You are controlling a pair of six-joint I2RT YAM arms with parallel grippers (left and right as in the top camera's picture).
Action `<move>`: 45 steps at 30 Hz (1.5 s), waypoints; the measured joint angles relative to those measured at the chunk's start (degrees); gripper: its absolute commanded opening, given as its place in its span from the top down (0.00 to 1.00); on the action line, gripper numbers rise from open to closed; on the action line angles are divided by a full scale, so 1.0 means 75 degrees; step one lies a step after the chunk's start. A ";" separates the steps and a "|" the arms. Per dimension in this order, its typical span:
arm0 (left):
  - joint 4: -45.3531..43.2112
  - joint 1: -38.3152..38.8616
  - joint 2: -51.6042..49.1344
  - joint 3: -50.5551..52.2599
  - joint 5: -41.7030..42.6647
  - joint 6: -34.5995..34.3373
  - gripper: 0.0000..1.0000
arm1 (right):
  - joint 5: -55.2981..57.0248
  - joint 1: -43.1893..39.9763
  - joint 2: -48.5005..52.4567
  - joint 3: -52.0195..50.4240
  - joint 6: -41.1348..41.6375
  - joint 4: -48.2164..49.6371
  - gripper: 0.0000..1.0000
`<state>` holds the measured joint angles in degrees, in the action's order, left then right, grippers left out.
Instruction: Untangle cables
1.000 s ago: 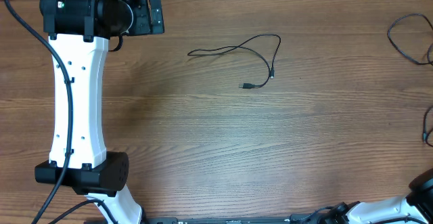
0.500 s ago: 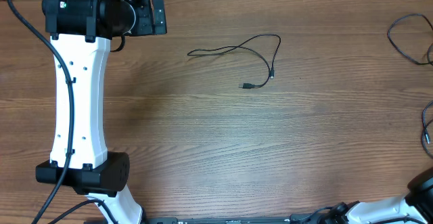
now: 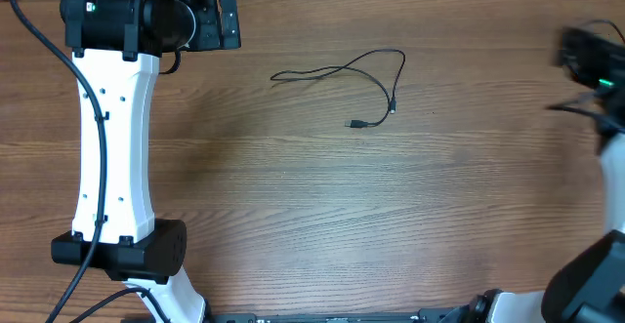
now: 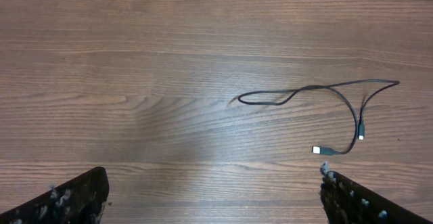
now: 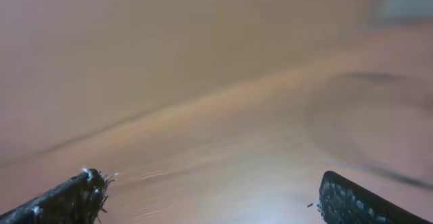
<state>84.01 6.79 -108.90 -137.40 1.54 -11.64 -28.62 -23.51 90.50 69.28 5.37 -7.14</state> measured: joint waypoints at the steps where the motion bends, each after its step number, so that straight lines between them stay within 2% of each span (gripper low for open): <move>1: 0.0000 0.0000 0.0000 0.0000 0.0000 0.0000 0.00 | -0.0358 0.0344 0.0003 0.0000 0.0105 0.0052 0.00; 4: -0.0003 0.0000 0.0000 0.0000 0.0000 0.0000 0.00 | -0.0766 0.1609 0.0099 0.0000 0.0644 0.0085 0.00; 8: -0.0003 0.0000 0.0000 0.0003 0.0000 0.0000 0.00 | 0.0087 0.3214 0.0708 0.0009 0.1606 0.0256 0.00; 11: 0.0009 0.0000 0.0000 0.0000 0.0000 0.0000 0.00 | 0.1180 0.4249 0.1425 0.0009 0.3089 0.0600 0.00; 16: 0.0219 0.0000 0.0000 0.0003 0.0000 0.0000 0.00 | 0.2827 0.5418 0.2509 0.0006 0.6344 0.2192 0.00; 18: 0.0271 0.0000 0.0000 0.0000 0.0000 0.0000 0.01 | 0.3258 0.5613 0.2748 0.0006 0.7420 0.2626 0.00; 23: 0.0513 0.0050 0.0000 0.0003 0.0000 0.0067 0.00 | 0.3885 0.5732 0.3436 0.0017 1.0072 0.2687 0.00; 28: 0.0533 0.0050 0.0000 0.0000 0.0000 0.0192 0.00 | 0.3844 0.5741 0.4290 0.0073 1.1928 0.3028 0.00; 33: 0.0548 0.0050 0.0000 0.0003 0.0000 0.0210 0.00 | 0.4025 0.5863 0.4371 0.0073 1.2511 0.3287 0.00; 37: 0.0557 0.0050 0.0000 0.0000 0.0000 0.0213 0.00 | 0.4220 0.5995 0.4386 0.0073 1.2660 0.3314 0.00; 40: 0.0551 0.0050 0.0000 0.0003 0.0000 0.0233 0.00 | 0.4284 0.6018 0.4610 0.0079 1.2575 0.3885 0.00; 41: 0.0551 0.0052 0.0000 0.0000 -0.0003 0.0236 0.00 | 0.4296 0.6018 0.4689 0.0093 1.2525 0.4074 0.05; 45: 0.0548 0.0085 0.0000 0.0000 0.0000 0.0280 0.00 | 0.4205 0.6018 0.5269 0.0181 1.2132 0.5068 0.38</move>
<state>88.12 7.42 -108.90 -137.40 1.54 -9.54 2.92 21.63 130.02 70.63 96.36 30.87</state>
